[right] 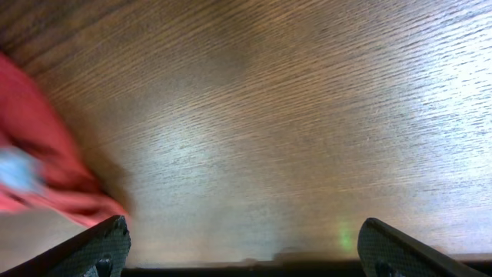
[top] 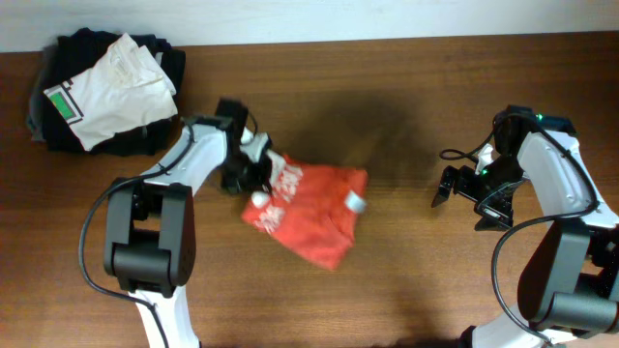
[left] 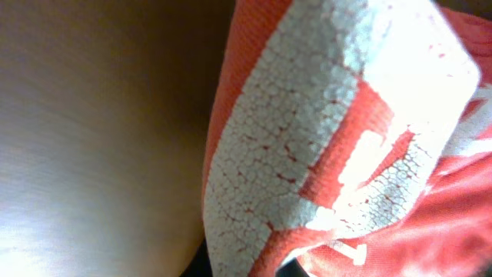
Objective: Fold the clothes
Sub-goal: 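Lift and carry the orange shirt left onto the clothes stack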
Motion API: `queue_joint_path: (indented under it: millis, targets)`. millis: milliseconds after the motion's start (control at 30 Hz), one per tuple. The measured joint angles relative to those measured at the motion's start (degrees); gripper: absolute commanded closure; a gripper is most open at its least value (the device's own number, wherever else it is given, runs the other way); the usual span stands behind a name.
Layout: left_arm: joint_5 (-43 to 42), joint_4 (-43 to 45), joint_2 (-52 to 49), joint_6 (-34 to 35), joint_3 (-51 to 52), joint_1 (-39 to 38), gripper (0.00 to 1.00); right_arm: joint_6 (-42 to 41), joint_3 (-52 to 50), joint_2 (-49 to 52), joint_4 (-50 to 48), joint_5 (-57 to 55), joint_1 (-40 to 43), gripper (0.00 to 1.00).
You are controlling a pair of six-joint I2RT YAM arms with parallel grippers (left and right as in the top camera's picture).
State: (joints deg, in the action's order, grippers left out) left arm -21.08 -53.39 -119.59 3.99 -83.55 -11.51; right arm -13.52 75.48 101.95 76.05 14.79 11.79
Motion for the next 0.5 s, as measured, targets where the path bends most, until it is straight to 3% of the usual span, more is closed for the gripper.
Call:
queue_joint_path:
  millis: [100, 267, 500]
  targets:
    - [12.66, 3.63, 0.0, 1.68, -6.08, 0.68, 0.99, 0.0, 0.0, 0.0, 0.0, 0.02, 0.0, 0.02]
    - [26.93, 15.41, 0.0, 2.08, -8.17, 3.41, 0.99, 0.0, 0.0, 0.0, 0.0, -0.02, 0.0, 0.02]
    - [33.66, 23.5, -0.02, 0.44, -8.5, 7.98, 0.99, 0.0, 0.0, 0.0, 0.0, 0.0, 0.0, 0.02]
